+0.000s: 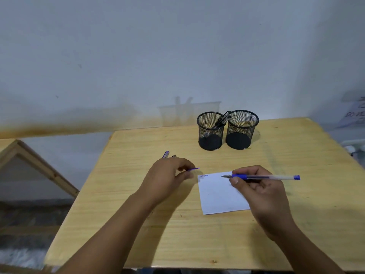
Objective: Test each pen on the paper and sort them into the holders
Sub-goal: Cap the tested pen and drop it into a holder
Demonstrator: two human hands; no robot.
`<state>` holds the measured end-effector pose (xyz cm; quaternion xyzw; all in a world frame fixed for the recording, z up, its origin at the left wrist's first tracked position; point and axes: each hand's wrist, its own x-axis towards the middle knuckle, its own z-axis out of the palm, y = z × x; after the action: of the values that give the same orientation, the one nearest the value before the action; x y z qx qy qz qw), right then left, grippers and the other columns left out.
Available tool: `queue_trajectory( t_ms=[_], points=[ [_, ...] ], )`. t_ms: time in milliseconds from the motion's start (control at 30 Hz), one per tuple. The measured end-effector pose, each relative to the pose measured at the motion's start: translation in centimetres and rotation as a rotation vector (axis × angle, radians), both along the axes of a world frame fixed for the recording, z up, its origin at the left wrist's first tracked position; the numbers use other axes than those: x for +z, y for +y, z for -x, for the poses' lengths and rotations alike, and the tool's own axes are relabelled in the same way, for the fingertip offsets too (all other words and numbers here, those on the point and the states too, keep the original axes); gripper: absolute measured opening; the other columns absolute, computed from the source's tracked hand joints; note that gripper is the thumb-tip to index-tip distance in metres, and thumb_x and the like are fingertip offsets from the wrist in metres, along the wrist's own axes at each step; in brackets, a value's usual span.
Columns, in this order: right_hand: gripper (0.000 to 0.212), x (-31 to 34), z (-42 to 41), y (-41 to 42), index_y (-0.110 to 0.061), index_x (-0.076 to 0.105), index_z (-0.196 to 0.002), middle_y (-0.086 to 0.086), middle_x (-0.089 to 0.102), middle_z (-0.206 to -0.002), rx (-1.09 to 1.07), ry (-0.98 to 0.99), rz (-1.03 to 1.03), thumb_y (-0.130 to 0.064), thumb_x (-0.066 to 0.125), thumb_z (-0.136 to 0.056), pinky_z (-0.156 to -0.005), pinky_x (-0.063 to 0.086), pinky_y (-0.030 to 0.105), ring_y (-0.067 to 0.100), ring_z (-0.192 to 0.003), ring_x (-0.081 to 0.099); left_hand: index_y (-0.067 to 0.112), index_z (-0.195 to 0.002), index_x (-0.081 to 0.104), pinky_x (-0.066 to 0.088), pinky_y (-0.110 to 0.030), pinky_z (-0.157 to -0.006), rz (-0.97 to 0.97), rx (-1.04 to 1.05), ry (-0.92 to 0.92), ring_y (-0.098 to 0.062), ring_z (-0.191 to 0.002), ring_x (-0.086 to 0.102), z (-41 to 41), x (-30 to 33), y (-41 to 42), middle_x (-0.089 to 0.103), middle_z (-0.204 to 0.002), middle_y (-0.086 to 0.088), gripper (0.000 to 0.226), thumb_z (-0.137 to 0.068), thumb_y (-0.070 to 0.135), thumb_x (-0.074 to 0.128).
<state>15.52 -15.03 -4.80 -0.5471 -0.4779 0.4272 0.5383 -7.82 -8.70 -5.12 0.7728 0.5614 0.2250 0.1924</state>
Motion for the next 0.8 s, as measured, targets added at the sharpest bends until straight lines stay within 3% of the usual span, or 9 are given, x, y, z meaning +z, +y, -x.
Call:
queue_trajectory(
  t_ms=[100,200,467,633,800],
  points=[
    [0.013,0.8,0.5,-0.1,-0.016,0.07,-0.087,-0.004,0.076,-0.081,0.026,0.029,-0.021,-0.005,0.073,-0.083,-0.077,0.054,0.035,0.01,-0.078,0.072,0.036,-0.083,0.072,0.045,-0.016,-0.072,0.062,0.083,-0.238,-0.001,-0.081,0.062,-1.5,0.8,-2.3,0.066,-0.082,0.03,0.01,-0.081,0.027,0.077],
    [0.013,1.4,0.8,-0.3,-0.012,0.068,-0.089,0.0,0.077,-0.081,0.069,0.049,-0.055,-0.002,0.073,-0.082,-0.074,0.058,0.031,0.015,-0.078,0.074,0.032,-0.079,0.074,0.039,-0.01,-0.062,0.066,0.14,-0.369,-0.002,-0.074,0.06,-2.4,1.2,-3.6,0.068,-0.08,0.025,0.012,-0.076,0.023,0.081],
    [0.015,1.5,1.3,-0.1,-0.008,0.068,-0.086,0.003,0.075,-0.08,0.139,-0.016,-0.122,0.002,0.076,-0.078,-0.067,0.056,0.021,0.016,-0.076,0.073,0.027,-0.077,0.076,0.04,-0.007,-0.066,0.049,0.13,-0.45,-0.001,-0.067,0.056,-3.0,1.8,-4.6,0.07,-0.079,0.02,0.013,-0.073,0.019,0.084],
    [0.015,1.4,1.5,-0.3,-0.01,0.071,-0.084,0.002,0.076,-0.079,0.175,-0.018,-0.095,0.002,0.076,-0.077,-0.069,0.055,0.02,0.014,-0.076,0.073,0.027,-0.083,0.076,0.048,-0.017,-0.075,-0.052,0.065,-0.377,-0.004,-0.079,0.065,-3.2,1.4,-4.9,0.071,-0.082,0.017,0.012,-0.076,0.019,0.083],
    [0.015,1.3,1.7,-0.6,-0.015,0.074,-0.08,-0.006,0.076,-0.076,0.129,-0.06,-0.065,-0.001,0.079,-0.075,-0.067,0.055,0.018,0.009,-0.071,0.072,0.021,-0.086,0.076,0.046,-0.012,-0.075,-0.151,0.013,-0.323,-0.002,-0.082,0.064,-3.5,1.2,-5.1,0.071,-0.083,0.015,0.01,-0.078,0.016,0.081]
  ],
)
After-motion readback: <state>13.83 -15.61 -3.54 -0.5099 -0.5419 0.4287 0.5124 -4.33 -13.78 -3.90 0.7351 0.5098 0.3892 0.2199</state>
